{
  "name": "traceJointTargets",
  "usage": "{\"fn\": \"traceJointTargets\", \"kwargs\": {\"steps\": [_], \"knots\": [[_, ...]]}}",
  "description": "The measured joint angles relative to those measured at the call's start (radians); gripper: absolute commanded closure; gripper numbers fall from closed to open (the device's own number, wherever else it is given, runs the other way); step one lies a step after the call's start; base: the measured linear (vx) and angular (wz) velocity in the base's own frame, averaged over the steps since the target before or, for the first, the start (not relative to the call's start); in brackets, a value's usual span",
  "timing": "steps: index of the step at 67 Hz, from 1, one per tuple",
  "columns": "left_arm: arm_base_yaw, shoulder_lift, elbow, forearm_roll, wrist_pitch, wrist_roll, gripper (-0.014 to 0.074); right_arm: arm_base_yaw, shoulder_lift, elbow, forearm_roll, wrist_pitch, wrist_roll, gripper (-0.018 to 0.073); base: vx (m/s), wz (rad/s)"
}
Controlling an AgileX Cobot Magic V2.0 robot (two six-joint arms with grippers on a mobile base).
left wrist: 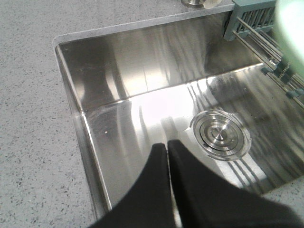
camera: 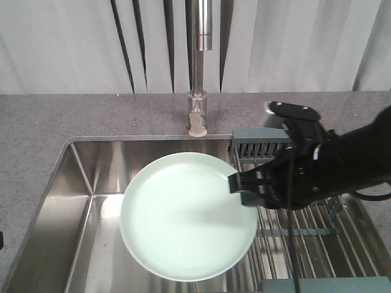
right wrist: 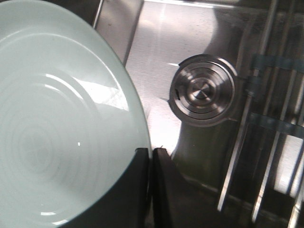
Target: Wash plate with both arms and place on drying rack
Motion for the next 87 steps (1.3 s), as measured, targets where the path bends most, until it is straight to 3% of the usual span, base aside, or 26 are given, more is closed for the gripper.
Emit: {"fn": "traceJointTargets", "kwargs": {"steps": [9,22,54,61,74,87], "knots": [[0.000,0.000,0.000,0.000,0.000,0.000,0.0604,0.024,0.132,-0.091,0.010,-0.062,0.014,0.0561,0.00,0.00],[0.000,0.000,0.000,0.000,0.000,0.000,0.0604,-0.025,0.212,-0.205,-0.042,-0.121,0.029,0.0561,0.00,0.00],[0.000,0.000,0.000,0.000,0.000,0.000,0.0604,-0.181,-0.134,-0.217,-0.530,0.132,0.206,0.0561,0.00,0.00],[0.000,0.000,0.000,0.000,0.000,0.000,0.0604,-0.246,-0.177,-0.219,-0.625,0.169,0.236,0.0561,0.00,0.00],[0.000,0.000,0.000,0.000,0.000,0.000,0.0604,-0.365,-0.133,-0.236,-0.699,0.199,0.189,0.0561,0.00,0.00],[0.000,0.000,0.000,0.000,0.000,0.000,0.0604,-0.382,0.013,-0.281,-0.706,0.187,0.130,0.0561,0.00,0.00]]}}
